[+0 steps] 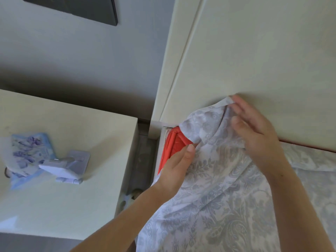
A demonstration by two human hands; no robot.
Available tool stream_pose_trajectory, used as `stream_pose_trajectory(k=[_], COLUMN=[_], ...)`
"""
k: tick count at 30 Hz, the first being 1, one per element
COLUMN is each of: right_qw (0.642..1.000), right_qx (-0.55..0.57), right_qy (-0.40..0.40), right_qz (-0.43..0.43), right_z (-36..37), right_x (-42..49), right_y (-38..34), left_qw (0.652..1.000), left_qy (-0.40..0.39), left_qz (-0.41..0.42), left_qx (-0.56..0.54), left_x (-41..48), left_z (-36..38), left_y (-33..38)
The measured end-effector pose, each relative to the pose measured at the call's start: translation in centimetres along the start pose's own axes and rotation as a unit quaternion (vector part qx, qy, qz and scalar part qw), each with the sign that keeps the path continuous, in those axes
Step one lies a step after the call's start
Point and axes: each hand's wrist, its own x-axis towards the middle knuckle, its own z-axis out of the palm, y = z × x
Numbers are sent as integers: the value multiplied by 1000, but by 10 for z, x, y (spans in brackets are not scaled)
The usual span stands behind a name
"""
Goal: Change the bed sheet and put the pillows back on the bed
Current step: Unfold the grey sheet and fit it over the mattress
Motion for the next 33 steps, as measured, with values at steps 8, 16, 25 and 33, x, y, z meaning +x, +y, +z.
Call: stream_pose_trajectory(k=[8, 16, 25, 33], right_qw=[990, 981, 984, 936], right_qx=[-79, -134, -141, -322], right_qy=[96, 136, -16, -132], right_qz=[-60, -24, -107, -54], right_z=[5, 21, 56, 74], right_x=[3, 15, 7, 23], right_y=[10, 19, 32, 48], left_qw=[994, 979, 989, 925], left_qy=[106, 148, 134, 357], left_qz=[-19, -52, 35, 115], left_qx=[10, 128, 48, 56], left_x=[13, 39, 35, 25], left_z=[-24, -40, -39, -55], left_y=[17, 19, 22, 24])
